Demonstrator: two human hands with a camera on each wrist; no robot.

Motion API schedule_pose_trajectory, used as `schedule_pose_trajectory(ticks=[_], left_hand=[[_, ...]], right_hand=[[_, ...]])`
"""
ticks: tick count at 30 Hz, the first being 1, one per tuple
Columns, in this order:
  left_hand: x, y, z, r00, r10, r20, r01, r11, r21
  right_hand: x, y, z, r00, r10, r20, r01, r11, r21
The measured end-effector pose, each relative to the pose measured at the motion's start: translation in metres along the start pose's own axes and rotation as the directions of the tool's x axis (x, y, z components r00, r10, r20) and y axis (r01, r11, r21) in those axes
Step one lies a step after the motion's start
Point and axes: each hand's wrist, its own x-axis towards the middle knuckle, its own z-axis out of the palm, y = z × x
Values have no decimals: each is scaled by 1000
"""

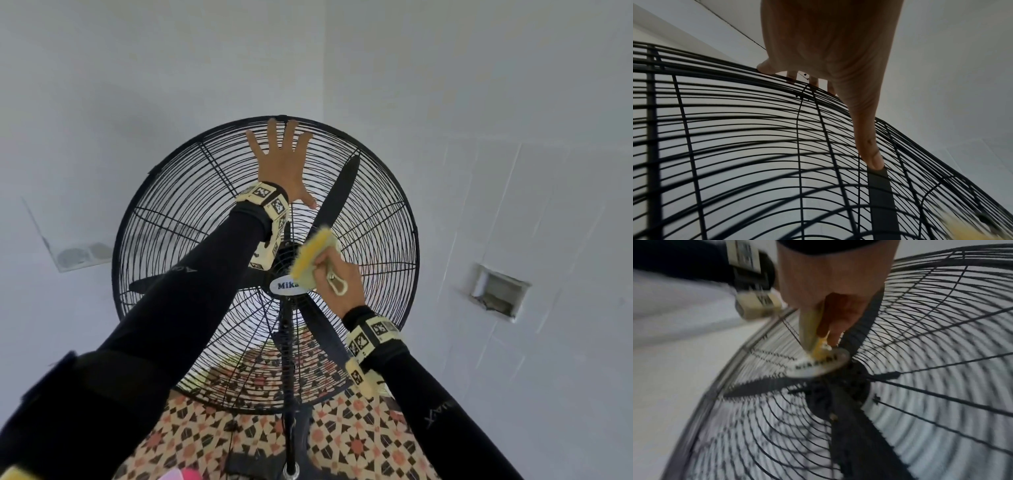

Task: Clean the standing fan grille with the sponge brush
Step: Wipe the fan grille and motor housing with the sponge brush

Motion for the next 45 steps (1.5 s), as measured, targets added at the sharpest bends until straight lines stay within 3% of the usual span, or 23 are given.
schedule_pose_trajectory(ticks=[3,7,11,15,19,23,27,32,34,36,37,39,41,45], left_hand=[[1,1,-5,1000,-9,20,10,1000,-25],[-1,6,-13,998,-21,54,24,998,-51],[-2,4,-15,998,-30,48,33,997,-65],[-6,4,-15,999,-22,43,25,997,-67],[-5,1,-16,1000,-14,28,17,994,-108],[-7,3,-16,1000,-10,15,11,994,-112],[-7,-1,-16,1000,0,24,3,996,-90],[-6,4,-15,1000,-9,14,10,995,-99],[-5,2,-14,1000,-5,19,7,995,-101],[-4,1,-15,1000,-16,22,18,995,-100],[-4,2,-15,999,-21,26,23,995,-96],[-2,7,-15,999,-30,18,32,995,-91],[-1,10,-15,999,-37,17,38,995,-89],[-2,9,-17,997,-65,28,67,994,-83]], right_hand=[[6,-4,0,990,111,-87,-122,983,-134],[23,-25,8,1000,2,18,0,996,-94],[27,-26,3,988,141,-57,-151,946,-286],[32,-30,-2,996,91,-11,-92,987,-132],[21,-26,-7,955,282,-97,-297,926,-232],[27,-33,-4,991,135,4,-132,974,-185],[32,-33,-8,929,357,-97,-366,846,-388],[49,-52,-4,983,181,-26,-183,963,-199],[42,-45,-4,967,253,-34,-252,924,-288],[43,-42,-10,930,364,-51,-348,829,-437],[47,-43,-14,936,348,-58,-338,837,-430],[56,-46,-18,982,184,-49,-189,917,-352],[60,-46,-18,994,101,-48,-111,930,-350],[73,-35,-32,921,389,-33,-340,758,-556]])
